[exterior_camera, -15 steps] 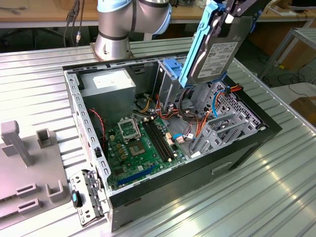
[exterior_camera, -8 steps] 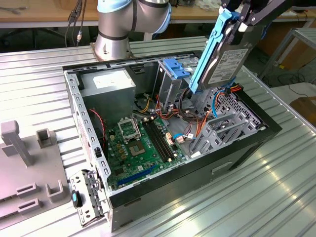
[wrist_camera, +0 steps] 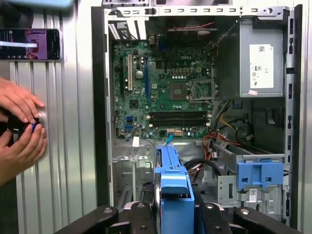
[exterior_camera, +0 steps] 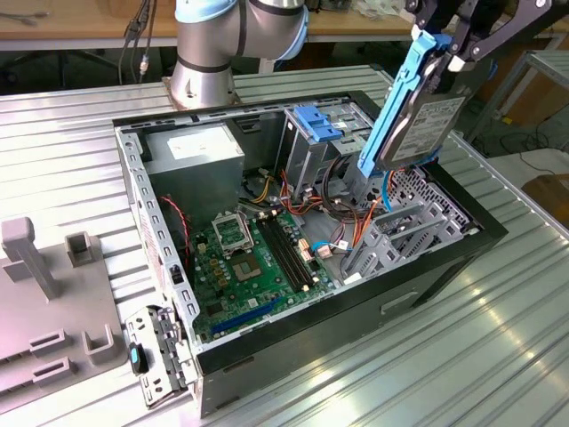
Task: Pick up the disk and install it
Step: 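Insert the disk into the insertion slot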
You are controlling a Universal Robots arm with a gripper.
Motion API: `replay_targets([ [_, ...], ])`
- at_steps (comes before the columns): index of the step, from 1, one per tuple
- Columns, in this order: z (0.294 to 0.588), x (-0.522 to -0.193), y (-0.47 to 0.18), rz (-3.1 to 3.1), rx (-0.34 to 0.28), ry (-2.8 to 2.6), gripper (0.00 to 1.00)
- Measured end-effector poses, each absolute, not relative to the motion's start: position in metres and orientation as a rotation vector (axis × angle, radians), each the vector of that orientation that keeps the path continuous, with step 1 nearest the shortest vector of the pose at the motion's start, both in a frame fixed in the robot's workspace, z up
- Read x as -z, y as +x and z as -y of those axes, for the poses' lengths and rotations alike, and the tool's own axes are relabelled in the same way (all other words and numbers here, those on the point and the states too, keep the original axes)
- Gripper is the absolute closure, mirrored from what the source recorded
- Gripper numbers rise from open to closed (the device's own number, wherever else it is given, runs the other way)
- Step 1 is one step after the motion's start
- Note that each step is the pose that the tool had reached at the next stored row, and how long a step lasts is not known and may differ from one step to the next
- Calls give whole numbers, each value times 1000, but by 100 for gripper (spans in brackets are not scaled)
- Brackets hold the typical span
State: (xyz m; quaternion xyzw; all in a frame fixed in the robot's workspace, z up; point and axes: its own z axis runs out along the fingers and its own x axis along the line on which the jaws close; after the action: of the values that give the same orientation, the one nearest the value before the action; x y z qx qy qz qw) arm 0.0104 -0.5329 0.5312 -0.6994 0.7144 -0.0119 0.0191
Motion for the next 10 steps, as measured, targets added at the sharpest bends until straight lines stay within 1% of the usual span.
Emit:
replay_targets([
  [3, 542, -530, 12, -2217, 37, -2171, 63],
  [10, 544, -530, 13, -2217, 37, -2171, 63],
])
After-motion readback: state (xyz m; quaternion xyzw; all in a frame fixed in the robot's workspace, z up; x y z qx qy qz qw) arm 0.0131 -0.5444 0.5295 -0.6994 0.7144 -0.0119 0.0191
